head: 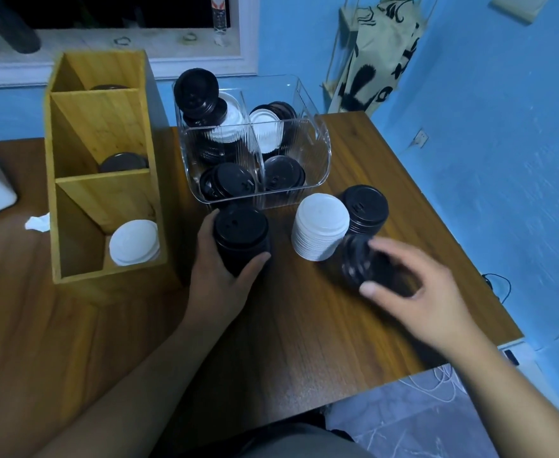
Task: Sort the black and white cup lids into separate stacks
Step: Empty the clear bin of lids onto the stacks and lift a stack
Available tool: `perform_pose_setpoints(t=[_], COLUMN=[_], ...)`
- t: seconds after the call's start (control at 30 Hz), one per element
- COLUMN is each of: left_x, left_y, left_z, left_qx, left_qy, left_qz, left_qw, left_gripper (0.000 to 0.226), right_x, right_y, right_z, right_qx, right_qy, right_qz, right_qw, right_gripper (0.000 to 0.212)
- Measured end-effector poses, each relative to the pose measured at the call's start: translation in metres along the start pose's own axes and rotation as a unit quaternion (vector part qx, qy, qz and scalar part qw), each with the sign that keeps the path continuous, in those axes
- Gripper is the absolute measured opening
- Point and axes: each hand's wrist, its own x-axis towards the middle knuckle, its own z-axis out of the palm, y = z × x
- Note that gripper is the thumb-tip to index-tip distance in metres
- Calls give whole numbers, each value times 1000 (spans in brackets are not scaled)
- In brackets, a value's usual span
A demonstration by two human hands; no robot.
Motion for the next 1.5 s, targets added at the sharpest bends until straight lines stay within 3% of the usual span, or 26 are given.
perform_pose_setpoints(t=[0.17,0.47,0.77,0.87,0.97,1.1,1.2,1.33,1.5], left_x=[0,0,0,0,0,0,0,0,1], left_y=[1,1,0,1,0,1,1,0,-2], left_z=[0,0,0,-1,-2,-2,-3,-2,-3], left_qx=[1,-4,-18,-23,-25,-22,-28,-21,-24], left_qy=[-3,-3,-5,-7,-8,-12,-12,-10,-25], left_qz=[-5,4,5,2,-5,-10,-19,-22,-23], left_qw=[1000,1000,1000,1000,1000,1000,999,999,999], left_gripper=[100,98,97,97,99,100,100,101,103], right_x=[69,92,92,106,134,178,216,253,262], right_y=[18,31,34,29,6,-34,-57,-66,-65], right_z=[-11,10,15,4,0,15,40,76,99], right_qx=[-110,-202,-324,-290,-180,-143,-184,-331,-376], right_qy=[62,-46,-49,-64,-17,30,-74,-292,-333], right_qz=[61,73,41,52,60,-81,-174,-77,-22], right_qw=[990,976,944,954,982,986,965,894,864], right_gripper=[60,57,58,60,48,24,26,44,65])
